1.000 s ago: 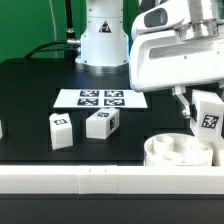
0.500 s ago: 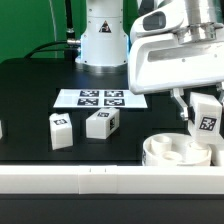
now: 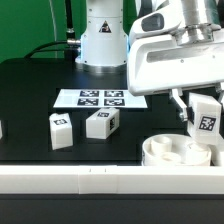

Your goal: Assemble stool

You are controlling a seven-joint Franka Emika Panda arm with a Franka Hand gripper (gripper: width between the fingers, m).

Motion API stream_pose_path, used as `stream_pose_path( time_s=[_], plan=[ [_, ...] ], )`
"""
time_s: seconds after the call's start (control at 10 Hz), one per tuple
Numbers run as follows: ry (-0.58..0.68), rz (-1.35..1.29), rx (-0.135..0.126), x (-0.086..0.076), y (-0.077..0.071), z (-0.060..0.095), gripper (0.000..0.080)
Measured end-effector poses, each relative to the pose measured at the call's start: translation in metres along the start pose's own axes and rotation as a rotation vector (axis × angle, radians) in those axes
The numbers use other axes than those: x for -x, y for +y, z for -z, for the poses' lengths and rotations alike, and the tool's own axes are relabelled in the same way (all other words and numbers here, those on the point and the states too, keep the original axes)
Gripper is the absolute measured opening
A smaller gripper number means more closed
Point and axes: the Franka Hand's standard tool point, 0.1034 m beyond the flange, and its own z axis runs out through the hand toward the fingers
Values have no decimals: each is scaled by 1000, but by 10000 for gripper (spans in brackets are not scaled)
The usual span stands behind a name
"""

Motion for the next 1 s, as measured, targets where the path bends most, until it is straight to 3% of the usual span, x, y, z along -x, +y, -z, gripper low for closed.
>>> stream_pose_path(
  time_s=[0.1, 0.2, 0.3, 0.8, 1.0],
  plan=[
    [0, 3, 0, 0, 0, 0, 407],
    [0, 10, 0, 0, 0, 0, 588],
    [0, 18, 1, 0, 1, 0, 632],
    [-3, 53, 3, -4, 3, 3, 648],
    [-18, 81, 3, -16, 3, 18, 648]
  ],
)
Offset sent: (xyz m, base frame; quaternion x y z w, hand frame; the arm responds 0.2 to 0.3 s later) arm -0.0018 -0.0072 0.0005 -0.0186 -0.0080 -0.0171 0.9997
